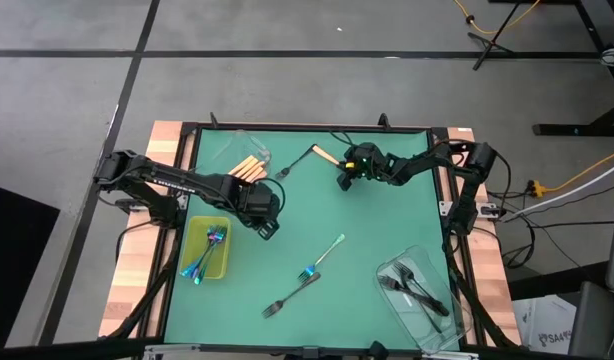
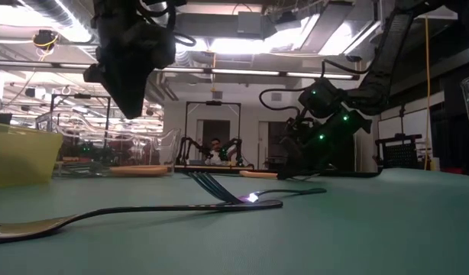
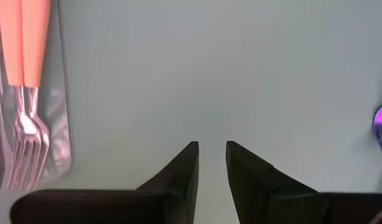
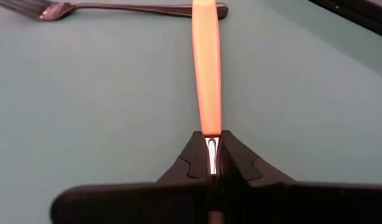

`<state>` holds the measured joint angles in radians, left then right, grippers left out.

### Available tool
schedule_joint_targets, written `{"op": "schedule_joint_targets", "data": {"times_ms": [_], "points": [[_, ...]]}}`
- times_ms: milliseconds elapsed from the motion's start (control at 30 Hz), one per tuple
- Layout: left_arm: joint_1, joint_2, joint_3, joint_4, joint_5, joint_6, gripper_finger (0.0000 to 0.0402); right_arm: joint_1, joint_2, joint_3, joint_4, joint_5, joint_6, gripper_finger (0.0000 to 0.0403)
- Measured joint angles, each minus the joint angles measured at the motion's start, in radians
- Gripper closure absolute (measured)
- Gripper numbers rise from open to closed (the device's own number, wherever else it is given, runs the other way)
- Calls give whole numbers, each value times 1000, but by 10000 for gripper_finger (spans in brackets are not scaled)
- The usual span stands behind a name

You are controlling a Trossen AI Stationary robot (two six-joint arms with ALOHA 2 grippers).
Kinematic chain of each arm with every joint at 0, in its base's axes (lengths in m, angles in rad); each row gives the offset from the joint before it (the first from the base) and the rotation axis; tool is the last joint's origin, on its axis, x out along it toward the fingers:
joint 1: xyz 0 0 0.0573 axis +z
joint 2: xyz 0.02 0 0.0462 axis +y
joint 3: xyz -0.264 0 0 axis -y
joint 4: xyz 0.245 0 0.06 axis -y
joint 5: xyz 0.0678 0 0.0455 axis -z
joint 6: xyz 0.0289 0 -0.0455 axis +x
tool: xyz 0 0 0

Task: Sort silverware by color (type)
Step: Put the orange fork in the top transparent bin

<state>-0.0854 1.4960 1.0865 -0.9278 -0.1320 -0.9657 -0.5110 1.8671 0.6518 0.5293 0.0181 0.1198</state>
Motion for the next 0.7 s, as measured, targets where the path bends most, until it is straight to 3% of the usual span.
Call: {"op": "schedule_joint_targets", "data": {"times_ms": [267, 700], "points": [[0, 0, 0, 11, -28, 0, 327, 0, 0, -2, 13, -2, 49, 398], [0, 0, 0, 76, -128, -1, 327, 2, 6, -5, 125, -72, 274, 400]]}}
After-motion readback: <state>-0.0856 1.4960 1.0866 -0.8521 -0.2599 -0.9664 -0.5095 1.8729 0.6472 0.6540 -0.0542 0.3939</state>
